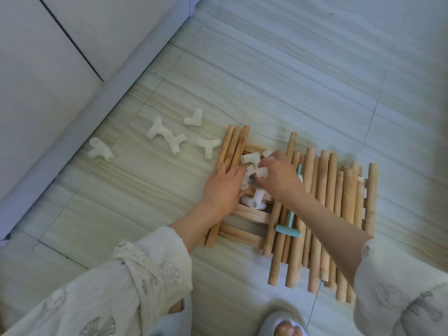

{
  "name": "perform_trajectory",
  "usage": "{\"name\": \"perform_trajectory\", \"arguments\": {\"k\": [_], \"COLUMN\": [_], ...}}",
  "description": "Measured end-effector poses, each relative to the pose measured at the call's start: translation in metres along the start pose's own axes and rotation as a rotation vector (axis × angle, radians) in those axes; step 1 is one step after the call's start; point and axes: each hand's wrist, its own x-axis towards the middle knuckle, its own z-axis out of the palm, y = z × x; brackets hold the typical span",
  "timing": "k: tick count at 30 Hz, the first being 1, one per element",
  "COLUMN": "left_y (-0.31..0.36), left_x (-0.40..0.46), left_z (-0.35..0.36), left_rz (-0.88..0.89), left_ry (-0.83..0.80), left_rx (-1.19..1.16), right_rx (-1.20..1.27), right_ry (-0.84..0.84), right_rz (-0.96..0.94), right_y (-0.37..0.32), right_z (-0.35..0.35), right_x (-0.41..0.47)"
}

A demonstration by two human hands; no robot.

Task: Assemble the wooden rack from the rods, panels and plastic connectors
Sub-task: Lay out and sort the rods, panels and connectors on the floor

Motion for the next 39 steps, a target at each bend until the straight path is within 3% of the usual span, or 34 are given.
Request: {"name": "perform_trajectory", "arguments": {"k": [9,14,19,23,27,29,32,35,37,39], "left_y": [0.005,0.007,0.016,0.009,-0.039,-0.062,-0.079,-0.079,-0.070,-0.056], "left_x": [0.002,0.004,0.003,-0.004,-0.013,-0.016,-0.022,-0.023,-0.023,-0.024], "left_z": [0.009,0.014,0.005,-0.018,-0.040,-0.047,-0.059,-0.065,-0.063,-0.054], "left_rz": [0.002,-0.042,-0.093,-0.377,-0.839,-0.959,-0.966,-0.953,-0.876,-0.752], "left_ry": [0.087,0.099,0.103,0.217,0.344,0.355,0.406,0.529,0.576,0.539], "left_rx": [-0.055,-0.090,-0.337,-0.966,-1.311,-1.489,-1.560,-1.455,-1.314,-1.046], "right_rx": [0.612,0.780,1.230,1.443,1.577,1.615,1.641,1.504,1.115,0.544], "right_ry": [0.221,0.288,0.260,0.127,-0.129,-0.238,-0.376,-0.313,-0.062,0.167], "right_rz": [0.329,0.440,0.605,0.625,0.681,0.646,0.529,0.470,0.447,0.254], "right_y": [0.004,0.006,0.001,-0.016,-0.066,-0.088,-0.103,-0.090,-0.071,-0.040], "right_z": [-0.005,-0.006,-0.016,-0.017,-0.002,0.004,0.000,-0.003,-0.006,-0.005], "right_x": [-0.003,-0.014,-0.018,-0.007,0.007,0.013,0.013,0.010,0.006,0.005]}}
